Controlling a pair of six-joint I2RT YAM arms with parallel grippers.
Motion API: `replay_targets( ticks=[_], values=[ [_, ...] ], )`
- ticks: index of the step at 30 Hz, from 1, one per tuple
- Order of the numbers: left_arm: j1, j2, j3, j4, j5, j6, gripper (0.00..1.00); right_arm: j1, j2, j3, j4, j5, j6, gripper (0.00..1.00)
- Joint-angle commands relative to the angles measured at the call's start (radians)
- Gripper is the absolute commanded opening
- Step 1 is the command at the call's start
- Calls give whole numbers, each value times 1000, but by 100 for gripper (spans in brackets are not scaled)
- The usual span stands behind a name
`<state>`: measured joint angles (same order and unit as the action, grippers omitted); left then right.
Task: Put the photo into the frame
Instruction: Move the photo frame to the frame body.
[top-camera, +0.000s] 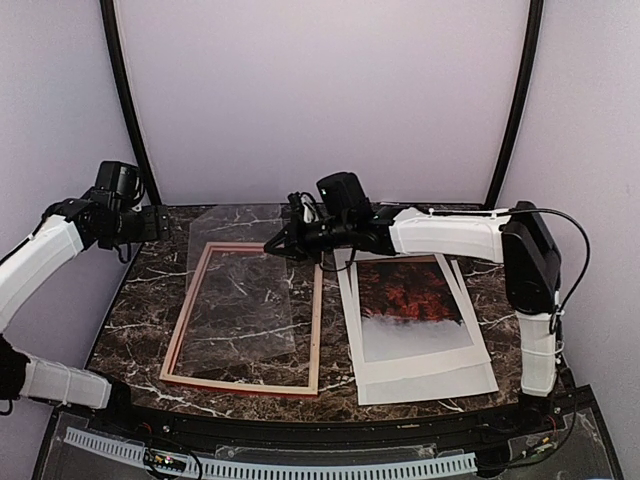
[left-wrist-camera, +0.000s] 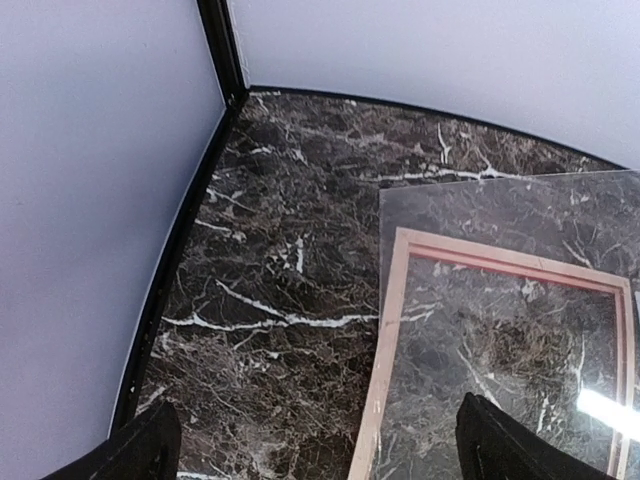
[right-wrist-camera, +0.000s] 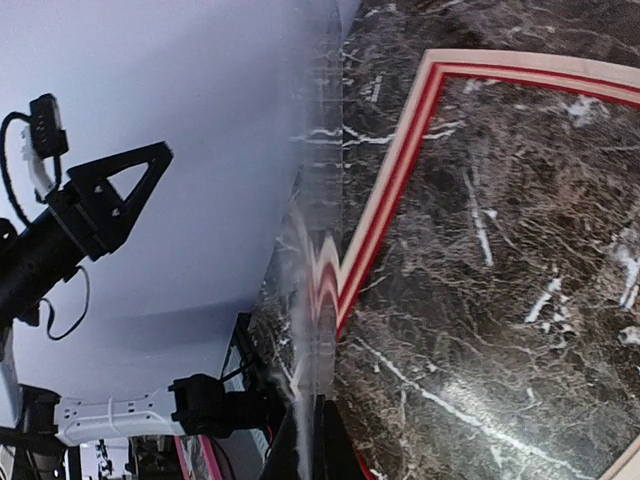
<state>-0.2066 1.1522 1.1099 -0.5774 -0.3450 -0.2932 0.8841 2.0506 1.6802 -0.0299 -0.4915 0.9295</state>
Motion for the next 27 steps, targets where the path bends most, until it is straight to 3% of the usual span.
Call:
replay_targets(
  ticks=[1, 15, 21, 27],
  values=[
    [4, 69, -7, 11, 80, 40, 99, -35, 36, -79, 149, 72, 72, 0],
    [4, 237, -122, 107, 239, -24, 99, -115, 23, -234, 144, -9, 23, 0],
    [6, 383, -116, 93, 275, -35, 85, -134, 16, -227, 79, -45, -41, 0],
    [25, 486, -83, 68, 240, -21, 64, -156, 19, -221, 47, -100, -94, 0]
  ],
)
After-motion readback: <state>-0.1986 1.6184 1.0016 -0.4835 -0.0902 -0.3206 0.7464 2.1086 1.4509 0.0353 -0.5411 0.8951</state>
